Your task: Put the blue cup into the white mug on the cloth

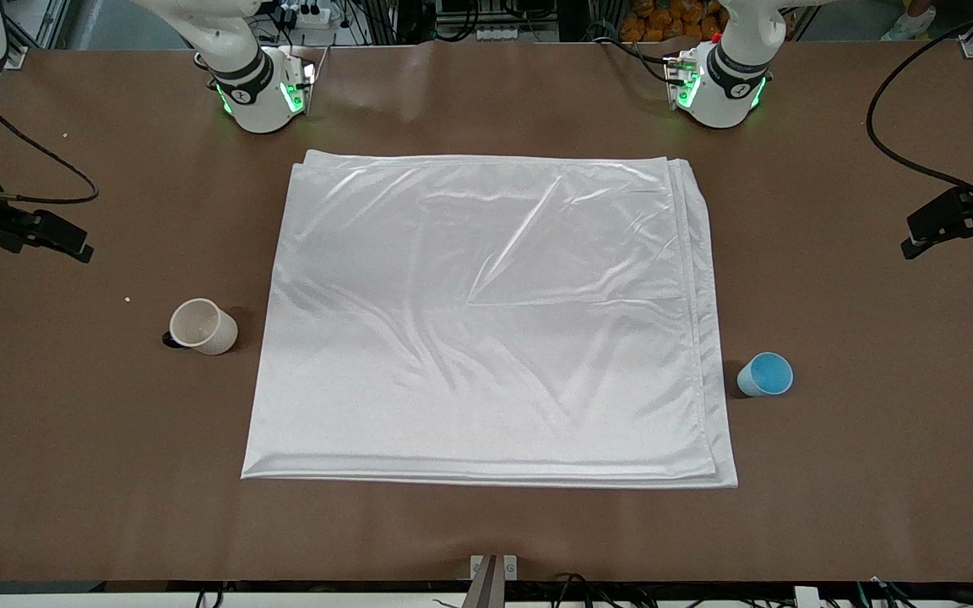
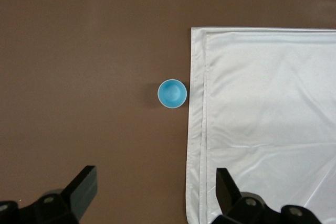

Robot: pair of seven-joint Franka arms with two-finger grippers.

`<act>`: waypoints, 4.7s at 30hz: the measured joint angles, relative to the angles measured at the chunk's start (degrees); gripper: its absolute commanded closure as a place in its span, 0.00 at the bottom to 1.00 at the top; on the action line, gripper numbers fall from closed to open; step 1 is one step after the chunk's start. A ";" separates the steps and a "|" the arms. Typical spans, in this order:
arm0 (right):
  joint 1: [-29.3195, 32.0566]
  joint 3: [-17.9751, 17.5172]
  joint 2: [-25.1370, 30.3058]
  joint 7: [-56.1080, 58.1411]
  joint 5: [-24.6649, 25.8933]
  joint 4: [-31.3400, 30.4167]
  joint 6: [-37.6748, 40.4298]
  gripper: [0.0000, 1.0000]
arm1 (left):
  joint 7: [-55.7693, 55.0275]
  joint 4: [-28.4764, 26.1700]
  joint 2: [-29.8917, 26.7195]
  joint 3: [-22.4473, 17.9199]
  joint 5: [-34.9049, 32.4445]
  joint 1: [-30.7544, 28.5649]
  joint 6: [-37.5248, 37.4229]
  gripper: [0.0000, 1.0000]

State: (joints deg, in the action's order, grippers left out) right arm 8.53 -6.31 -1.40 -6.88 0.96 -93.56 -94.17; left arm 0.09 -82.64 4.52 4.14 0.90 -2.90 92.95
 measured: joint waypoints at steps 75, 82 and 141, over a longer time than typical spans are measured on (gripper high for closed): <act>2.10 0.31 -0.14 77.94 4.55 -24.93 -30.35 0.00 | -0.28 -7.43 19.44 -0.49 -4.80 -0.42 22.17 0.00; 3.35 0.36 -2.84 89.63 5.37 -25.11 -31.79 0.00 | -0.28 -7.43 21.58 -0.44 -4.80 -0.36 23.56 0.00; 8.68 -0.01 -25.43 126.00 6.87 -23.05 -48.27 0.00 | -2.25 -12.19 31.91 0.12 -4.61 -0.86 34.00 0.00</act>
State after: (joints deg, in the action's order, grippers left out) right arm 17.21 -6.31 -26.83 119.11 7.83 -116.61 -142.44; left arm -2.16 -94.82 36.43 4.26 -3.71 -3.76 126.95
